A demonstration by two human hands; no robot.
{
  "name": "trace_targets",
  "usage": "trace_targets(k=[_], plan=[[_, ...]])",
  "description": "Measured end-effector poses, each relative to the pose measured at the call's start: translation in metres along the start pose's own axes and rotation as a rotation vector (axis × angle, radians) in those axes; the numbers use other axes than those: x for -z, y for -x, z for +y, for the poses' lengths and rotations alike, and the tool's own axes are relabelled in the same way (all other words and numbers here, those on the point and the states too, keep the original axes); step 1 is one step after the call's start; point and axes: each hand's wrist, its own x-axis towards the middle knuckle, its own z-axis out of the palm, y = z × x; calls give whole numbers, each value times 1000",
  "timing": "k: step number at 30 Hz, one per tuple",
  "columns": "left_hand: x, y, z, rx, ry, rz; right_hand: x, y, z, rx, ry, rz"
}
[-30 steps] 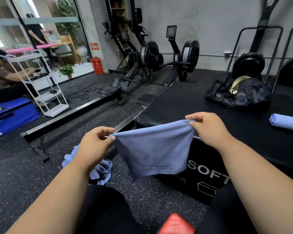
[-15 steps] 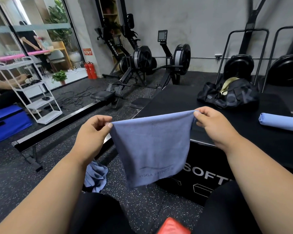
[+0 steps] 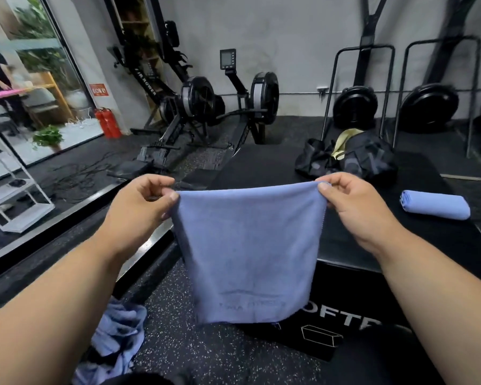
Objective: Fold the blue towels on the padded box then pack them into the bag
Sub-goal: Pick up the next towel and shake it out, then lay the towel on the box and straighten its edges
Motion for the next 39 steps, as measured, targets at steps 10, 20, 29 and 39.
trace_targets(k=[10, 20, 29, 39], plan=[[-79, -241, -45, 96, -116, 161, -24, -224, 50, -143, 210, 57], [-100, -99, -186, 301, -332, -98, -29, -105, 158, -155, 647, -166], [-118, -27, -218, 457, -125, 9, -14, -21, 191, -115, 751, -145], [-137, -38, -245, 519, 156, 55, -16, -21, 201, -6, 820, -117]])
